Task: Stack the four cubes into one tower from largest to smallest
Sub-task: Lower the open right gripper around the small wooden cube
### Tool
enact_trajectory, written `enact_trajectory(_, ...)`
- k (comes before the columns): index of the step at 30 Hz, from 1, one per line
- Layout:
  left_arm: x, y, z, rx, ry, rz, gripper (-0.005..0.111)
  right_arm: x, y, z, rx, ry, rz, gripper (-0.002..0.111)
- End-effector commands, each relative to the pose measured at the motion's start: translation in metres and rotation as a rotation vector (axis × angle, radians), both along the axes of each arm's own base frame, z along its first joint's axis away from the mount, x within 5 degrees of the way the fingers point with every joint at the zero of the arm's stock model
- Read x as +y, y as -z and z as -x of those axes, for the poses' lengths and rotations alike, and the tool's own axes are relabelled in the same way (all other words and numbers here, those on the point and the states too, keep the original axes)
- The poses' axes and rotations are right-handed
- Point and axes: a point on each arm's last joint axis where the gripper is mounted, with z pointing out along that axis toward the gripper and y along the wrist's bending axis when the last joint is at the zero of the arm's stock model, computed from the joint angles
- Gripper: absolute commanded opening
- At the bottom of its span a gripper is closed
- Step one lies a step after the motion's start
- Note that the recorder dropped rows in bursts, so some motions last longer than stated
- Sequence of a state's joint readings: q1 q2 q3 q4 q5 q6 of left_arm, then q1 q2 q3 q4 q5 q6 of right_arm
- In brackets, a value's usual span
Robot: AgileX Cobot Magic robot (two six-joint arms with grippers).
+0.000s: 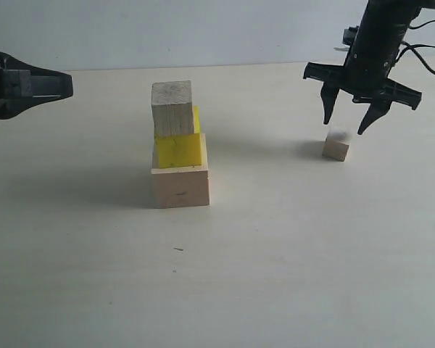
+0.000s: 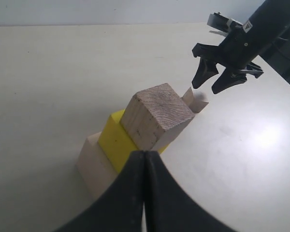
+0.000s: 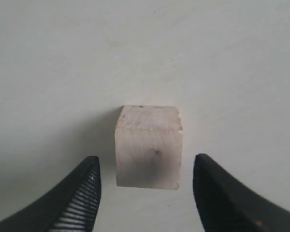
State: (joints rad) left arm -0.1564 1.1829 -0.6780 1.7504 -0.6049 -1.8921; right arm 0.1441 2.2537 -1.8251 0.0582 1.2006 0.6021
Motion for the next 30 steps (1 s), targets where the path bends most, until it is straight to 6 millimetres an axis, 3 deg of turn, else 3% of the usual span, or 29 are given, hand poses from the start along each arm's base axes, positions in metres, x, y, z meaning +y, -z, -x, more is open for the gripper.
enact_trajectory(1,0.001,0.001,-0.001,0.0,-0.009,-0.001,0.0,0.0,0.0,-0.003,-0.023,-0.001,0.003,0.056)
enact_trajectory(7,0.001,0.001,-0.001,-0.002,-0.008,-0.003,0.0,0.0,0.011,-0.004,0.004,0.002,-0.002,0.056)
enact_trajectory(30,0.001,0.001,-0.001,-0.008,-0.004,-0.008,0.0,0.0,0.015,-0.005,-0.001,-0.034,0.013,0.056)
